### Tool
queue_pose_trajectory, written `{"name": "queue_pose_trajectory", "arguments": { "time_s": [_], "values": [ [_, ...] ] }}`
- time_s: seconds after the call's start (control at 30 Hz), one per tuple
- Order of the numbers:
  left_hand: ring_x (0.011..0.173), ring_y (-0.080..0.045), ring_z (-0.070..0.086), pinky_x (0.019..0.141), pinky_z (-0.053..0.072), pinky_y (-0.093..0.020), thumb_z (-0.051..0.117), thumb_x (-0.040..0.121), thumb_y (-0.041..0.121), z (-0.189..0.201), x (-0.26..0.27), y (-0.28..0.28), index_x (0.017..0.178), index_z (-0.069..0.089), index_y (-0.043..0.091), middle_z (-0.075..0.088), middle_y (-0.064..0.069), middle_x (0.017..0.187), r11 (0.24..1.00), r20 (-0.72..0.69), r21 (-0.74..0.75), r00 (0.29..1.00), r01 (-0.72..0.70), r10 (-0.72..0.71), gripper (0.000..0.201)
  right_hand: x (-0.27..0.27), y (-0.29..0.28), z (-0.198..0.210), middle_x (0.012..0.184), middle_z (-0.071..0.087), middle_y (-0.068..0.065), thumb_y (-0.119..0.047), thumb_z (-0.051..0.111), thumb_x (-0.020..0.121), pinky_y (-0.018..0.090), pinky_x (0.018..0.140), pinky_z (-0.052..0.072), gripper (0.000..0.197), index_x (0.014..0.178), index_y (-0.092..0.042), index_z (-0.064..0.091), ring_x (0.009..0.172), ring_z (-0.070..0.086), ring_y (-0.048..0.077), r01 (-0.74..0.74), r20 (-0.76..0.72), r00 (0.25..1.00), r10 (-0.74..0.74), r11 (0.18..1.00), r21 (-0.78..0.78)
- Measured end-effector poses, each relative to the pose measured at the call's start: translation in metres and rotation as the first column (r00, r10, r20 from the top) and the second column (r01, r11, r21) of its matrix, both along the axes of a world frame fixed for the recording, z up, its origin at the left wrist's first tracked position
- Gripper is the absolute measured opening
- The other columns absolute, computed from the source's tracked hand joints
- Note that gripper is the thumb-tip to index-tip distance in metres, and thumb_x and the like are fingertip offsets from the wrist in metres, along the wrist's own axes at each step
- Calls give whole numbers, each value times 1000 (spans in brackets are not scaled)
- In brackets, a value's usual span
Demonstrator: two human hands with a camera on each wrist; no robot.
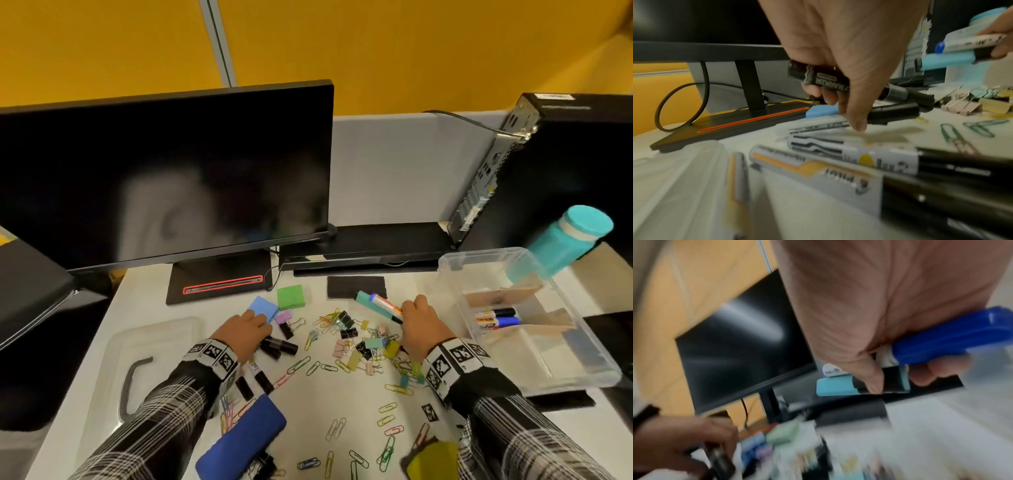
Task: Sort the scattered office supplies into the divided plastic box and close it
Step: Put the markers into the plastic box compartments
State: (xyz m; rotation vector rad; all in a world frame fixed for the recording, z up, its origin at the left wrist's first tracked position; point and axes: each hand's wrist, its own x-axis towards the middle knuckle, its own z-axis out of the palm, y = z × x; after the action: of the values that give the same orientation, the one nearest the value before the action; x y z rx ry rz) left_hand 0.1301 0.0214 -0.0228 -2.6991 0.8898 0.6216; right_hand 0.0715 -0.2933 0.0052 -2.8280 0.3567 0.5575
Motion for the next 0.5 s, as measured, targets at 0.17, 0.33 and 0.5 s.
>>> {"name": "queue_pose_trajectory", "arguments": {
  "time_s": [0.17, 0.33, 0.5],
  "values": [
    [103, -15, 42, 88, 38, -27, 43, 96, 31, 19, -16, -1, 120, 47, 24, 52, 2, 119, 951, 82, -271, 980, -152, 180, 25, -23, -31, 70, 103, 54, 4, -14, 47, 93, 32, 73, 48, 21, 113, -19, 43, 85, 54, 18, -31, 251, 968, 11, 997, 76],
    [88, -11, 37, 75, 34, -25, 43, 96, 31, 31, -37, -2, 114, 51, 22, 54, 3, 101, 836, 57, -477, 940, -270, 336, 22, -38, -93, 112, 120, 52, 11, -15, 49, 89, 43, 85, 45, 32, 120, -14, 44, 106, 50, 30, 35, 318, 947, 38, 975, -220],
    [72, -14, 52, 67, 46, -31, 36, 98, 34, 36, -61, -17, 107, 45, 24, 54, 2, 88, 778, -64, -530, 930, -338, 361, 16, -40, -146, 104, 117, 53, 7, -17, 45, 87, 39, 86, 48, 39, 126, -19, 41, 107, 52, 28, 28, 74, 997, 8, 884, -467]
  ]
}}
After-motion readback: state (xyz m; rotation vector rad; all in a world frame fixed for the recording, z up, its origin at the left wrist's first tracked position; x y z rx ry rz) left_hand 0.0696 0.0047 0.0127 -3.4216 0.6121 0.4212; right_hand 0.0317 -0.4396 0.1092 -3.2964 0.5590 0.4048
